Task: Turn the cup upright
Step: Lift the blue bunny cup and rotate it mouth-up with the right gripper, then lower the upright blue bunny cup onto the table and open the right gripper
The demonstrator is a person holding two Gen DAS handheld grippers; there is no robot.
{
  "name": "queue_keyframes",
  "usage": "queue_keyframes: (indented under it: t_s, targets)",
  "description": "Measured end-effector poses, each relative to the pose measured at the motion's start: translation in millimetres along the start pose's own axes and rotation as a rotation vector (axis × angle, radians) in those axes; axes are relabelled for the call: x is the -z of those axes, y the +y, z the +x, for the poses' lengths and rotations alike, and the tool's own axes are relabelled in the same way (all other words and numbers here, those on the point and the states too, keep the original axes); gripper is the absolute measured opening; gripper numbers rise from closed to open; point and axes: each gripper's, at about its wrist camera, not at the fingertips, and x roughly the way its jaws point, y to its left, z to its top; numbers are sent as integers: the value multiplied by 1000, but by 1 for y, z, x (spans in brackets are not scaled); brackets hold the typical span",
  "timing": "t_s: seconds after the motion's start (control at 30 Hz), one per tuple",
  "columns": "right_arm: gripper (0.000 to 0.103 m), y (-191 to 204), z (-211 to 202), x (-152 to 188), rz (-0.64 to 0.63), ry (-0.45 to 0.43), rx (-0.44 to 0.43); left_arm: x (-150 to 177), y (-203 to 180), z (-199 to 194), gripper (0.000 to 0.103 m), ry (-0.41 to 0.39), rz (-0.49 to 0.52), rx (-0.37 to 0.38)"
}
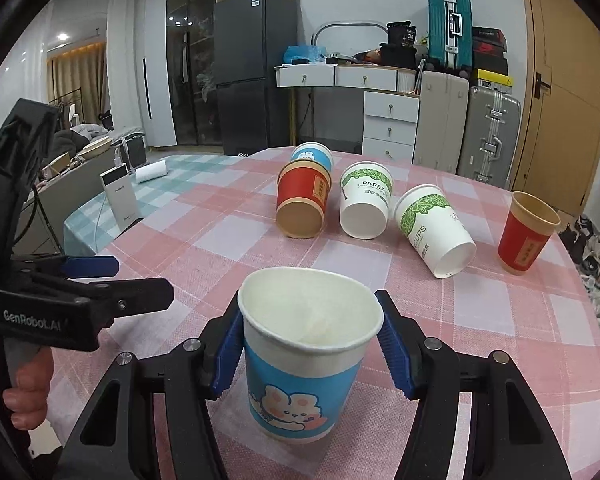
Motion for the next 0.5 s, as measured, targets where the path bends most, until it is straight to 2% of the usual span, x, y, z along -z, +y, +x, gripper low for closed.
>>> queue_keyframes:
  t_s: [0.5]
  targets:
    - [63,7,-24,21,1,14,-14,7,-14,-14,102,-11,26,8]
